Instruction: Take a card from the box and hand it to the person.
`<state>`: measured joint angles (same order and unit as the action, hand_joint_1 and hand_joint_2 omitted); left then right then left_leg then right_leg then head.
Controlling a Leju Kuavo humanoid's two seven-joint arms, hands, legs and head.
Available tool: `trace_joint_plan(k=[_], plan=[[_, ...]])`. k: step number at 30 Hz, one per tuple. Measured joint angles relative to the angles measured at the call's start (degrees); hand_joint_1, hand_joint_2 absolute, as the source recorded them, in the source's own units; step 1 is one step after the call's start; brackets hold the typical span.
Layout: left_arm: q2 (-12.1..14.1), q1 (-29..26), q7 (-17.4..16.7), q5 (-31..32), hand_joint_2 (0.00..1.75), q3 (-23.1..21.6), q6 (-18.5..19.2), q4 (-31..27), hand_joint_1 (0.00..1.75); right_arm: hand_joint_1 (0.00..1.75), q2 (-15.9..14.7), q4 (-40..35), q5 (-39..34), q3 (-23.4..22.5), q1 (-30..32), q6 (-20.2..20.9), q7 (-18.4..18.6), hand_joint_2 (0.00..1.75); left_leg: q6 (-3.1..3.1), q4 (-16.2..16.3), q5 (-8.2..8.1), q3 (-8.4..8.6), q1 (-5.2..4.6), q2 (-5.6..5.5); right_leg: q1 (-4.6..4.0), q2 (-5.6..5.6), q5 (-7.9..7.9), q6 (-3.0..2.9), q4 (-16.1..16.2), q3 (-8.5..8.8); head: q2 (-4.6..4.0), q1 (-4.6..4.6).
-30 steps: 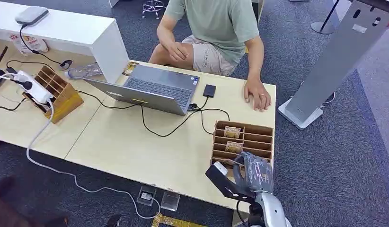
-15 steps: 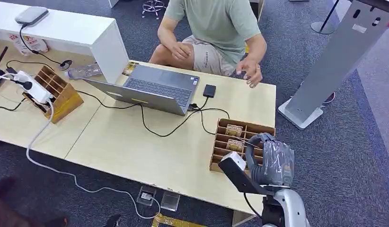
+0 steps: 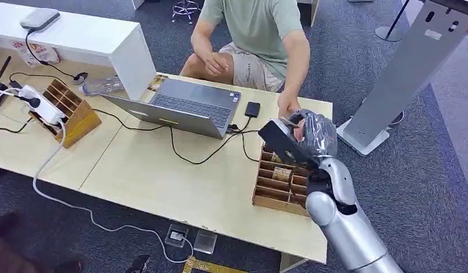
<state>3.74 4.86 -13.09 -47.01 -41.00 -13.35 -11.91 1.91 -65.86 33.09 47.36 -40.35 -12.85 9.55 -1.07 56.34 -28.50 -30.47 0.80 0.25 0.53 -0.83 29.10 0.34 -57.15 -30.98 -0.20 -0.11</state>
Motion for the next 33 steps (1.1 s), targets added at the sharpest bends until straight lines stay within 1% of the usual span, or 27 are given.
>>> trace_joint_plan(k=[1,7,11,12,17,21,22,27,31,33], plan=[[0.09,-0.01,0.09,-0.04,0.0,-0.16,-0.02,0.0,0.0,1.75,0.8,3.2,0.04,0.11,-1.69,-0.15,0.09,1.75,0.0,0.0,0.01,-0.01,0.0,-0.02,0.0,-0.03,0.0,0.0,0.0,-0.01,0.0,-0.04],[0.46,-0.02,-0.18,-1.07,0.0,-1.03,-0.61,0.0,0.0,1.75,3.93,16.26,0.79,0.44,-9.49,-0.24,0.2,1.75,0.01,0.0,0.01,-0.05,0.0,-0.05,0.0,-0.04,0.0,0.0,0.0,-0.05,0.0,0.0],[0.53,-0.11,-0.77,-1.64,0.0,-1.12,-0.9,0.0,0.0,1.75,5.72,21.76,1.4,0.76,-11.73,-0.31,0.07,1.75,0.01,0.01,0.01,-0.04,0.0,-0.05,0.0,-0.03,0.0,0.0,0.0,-0.05,0.0,-0.02],[0.53,-0.1,-0.77,-1.73,1.75,-1.16,-0.9,0.0,0.0,0.0,6.11,23.06,1.68,0.85,-12.12,-0.35,0.04,1.75,0.01,0.01,0.01,-0.03,0.0,-0.04,0.0,-0.03,0.0,-0.01,0.0,-0.05,0.0,-0.02],[0.53,-0.14,-0.09,-1.77,1.75,-1.49,-0.59,0.0,0.0,0.0,7.63,27.03,2.01,1.09,-12.88,-0.44,-0.24,1.75,0.01,0.01,0.01,-0.03,0.0,-0.04,0.0,-0.03,0.0,-0.01,0.0,-0.07,0.0,-0.02],[0.53,-0.15,0.94,-2.01,1.75,-1.55,-0.7,0.0,0.0,0.0,8.43,29.56,1.92,1.18,-13.49,-0.98,-1.18,1.75,0.01,0.01,0.01,-0.02,0.0,-0.04,0.0,-0.02,0.0,-0.01,0.0,-0.07,0.0,-0.02],[0.5,-0.15,1.03,-2.03,0.0,-1.57,-0.74,0.02,0.0,0.0,8.5,29.93,1.9,1.18,-13.66,-1.07,-1.22,1.75,0.01,0.01,0.01,-0.02,0.0,-0.04,0.0,-0.02,0.0,-0.01,0.0,-0.07,0.0,-0.02],[0.51,-0.17,1.27,-2.3,0.0,-1.82,-1.22,0.0,0.0,0.0,9.15,31.9,1.48,1.22,-14.11,-1.99,-2.12,1.75,0.01,0.02,0.01,-0.01,0.0,-0.04,0.0,-0.02,-0.01,-0.01,0.0,-0.07,0.0,-0.02],[0.5,-0.21,1.03,-3.52,0.0,-1.82,-1.88,0.0,0.0,0.0,9.11,31.81,-1.84,1.07,-14.05,-4.77,-5.31,1.75,0.01,0.04,0.01,0.03,0.0,-0.02,0.0,-0.01,-0.01,-0.01,0.01,-0.09,0.0,-0.02],[0.46,-0.22,0.92,-4.48,0.0,-1.79,-2.47,0.0,0.0,0.0,8.67,30.15,-4.59,0.76,-13.18,-6.36,-6.89,1.75,0.01,0.05,0.01,0.07,0.0,-0.01,0.0,0.0,-0.01,-0.01,0.03,-0.1,0.0,-0.02]])
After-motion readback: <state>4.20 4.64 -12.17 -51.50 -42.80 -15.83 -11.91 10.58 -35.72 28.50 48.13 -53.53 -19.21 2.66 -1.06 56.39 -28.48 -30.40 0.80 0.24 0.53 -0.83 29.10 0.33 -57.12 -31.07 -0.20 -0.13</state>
